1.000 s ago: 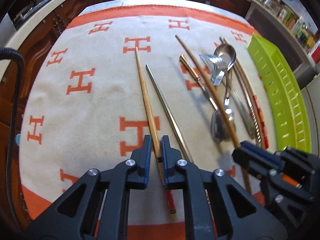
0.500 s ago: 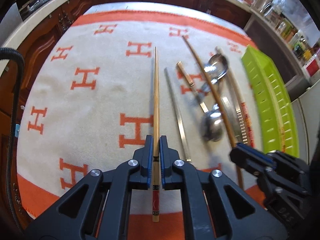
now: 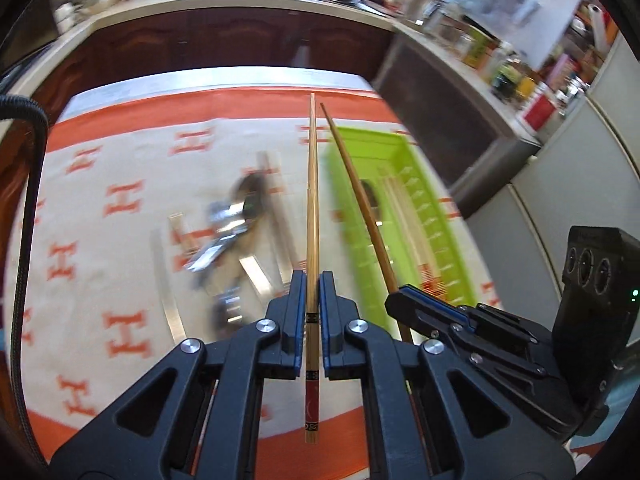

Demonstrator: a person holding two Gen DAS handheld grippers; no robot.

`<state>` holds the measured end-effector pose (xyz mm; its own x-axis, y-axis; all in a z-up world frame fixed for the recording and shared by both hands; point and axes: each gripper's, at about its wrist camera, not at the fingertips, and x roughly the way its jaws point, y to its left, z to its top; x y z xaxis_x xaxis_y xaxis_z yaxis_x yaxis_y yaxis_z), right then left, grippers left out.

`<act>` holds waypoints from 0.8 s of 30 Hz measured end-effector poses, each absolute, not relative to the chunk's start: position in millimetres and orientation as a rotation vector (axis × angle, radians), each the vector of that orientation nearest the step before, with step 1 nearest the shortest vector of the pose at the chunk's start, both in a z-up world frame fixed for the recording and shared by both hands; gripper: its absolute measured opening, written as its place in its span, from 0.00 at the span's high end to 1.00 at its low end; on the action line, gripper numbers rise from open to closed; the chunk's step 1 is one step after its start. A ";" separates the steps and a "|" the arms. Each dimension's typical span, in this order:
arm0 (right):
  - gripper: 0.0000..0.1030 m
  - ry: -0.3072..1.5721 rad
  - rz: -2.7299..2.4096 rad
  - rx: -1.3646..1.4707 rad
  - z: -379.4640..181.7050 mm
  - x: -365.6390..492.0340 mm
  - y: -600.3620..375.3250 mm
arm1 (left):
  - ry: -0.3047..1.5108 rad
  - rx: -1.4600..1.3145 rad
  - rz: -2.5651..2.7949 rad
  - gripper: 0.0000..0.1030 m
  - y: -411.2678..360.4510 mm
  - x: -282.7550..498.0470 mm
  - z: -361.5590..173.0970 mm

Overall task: Organize utensils
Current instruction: 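Carry both wooden chopsticks into the lime-green tray and open both tools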

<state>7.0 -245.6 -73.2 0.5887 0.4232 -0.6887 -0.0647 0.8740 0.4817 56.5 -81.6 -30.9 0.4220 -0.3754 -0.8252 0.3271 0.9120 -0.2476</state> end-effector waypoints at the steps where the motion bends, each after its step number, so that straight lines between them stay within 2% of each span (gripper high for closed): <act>1: 0.94 0.901 0.264 0.438 -73.1 5.4 -255.7 | 1.045 -0.046 -0.461 0.96 -95.3 58.8 -31.5; 10: 0.94 0.955 0.085 0.507 -100.2 2.1 -336.3 | 1.111 -0.008 -0.524 0.96 -177.3 80.3 -57.0; 17: 0.93 0.975 0.086 0.509 -116.4 14.5 -348.0 | 1.157 0.024 -0.501 0.96 -192.6 88.4 -83.6; 24: 0.76 0.943 0.100 0.512 -110.1 14.3 -340.0 | 1.178 0.056 -0.500 0.94 -188.7 81.3 -85.4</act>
